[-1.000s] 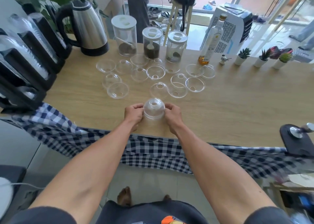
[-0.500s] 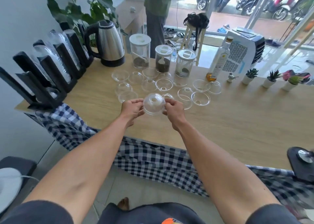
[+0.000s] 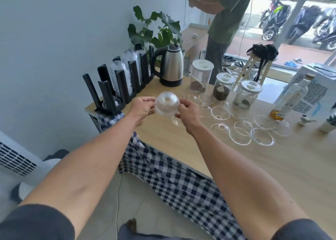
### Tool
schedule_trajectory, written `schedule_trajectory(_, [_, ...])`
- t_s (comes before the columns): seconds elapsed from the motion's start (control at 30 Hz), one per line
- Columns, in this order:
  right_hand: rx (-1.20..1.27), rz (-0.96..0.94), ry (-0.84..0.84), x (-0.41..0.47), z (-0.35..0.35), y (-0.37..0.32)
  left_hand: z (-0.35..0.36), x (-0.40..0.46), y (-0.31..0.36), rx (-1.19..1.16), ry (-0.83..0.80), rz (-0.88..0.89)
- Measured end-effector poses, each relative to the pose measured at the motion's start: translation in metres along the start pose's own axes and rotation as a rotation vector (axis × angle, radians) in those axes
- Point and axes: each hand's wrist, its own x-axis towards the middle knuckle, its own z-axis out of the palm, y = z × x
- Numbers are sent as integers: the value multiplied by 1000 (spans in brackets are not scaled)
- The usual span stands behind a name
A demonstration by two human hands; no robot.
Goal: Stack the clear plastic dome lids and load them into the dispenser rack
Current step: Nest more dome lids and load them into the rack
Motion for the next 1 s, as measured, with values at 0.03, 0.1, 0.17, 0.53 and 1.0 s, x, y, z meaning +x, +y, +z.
schedule_trajectory(0.03, [1, -12, -10, 5, 16, -7, -14, 8, 8, 7, 11, 16])
schedule_trajectory(0.1, [5, -31, -19, 15, 48, -21, -44, 23, 26, 19, 26, 43])
schedule_trajectory(0.17, [41, -40, -24, 23, 82, -38, -78, 40, 47, 37, 29, 67])
schedule_trajectory(0.53, [104, 60, -4, 70, 250, -109, -240, 139, 141, 206, -53, 75])
schedule_trajectory(1.0, [173, 461, 109, 101, 314, -72, -294, 233, 121, 458, -300, -237])
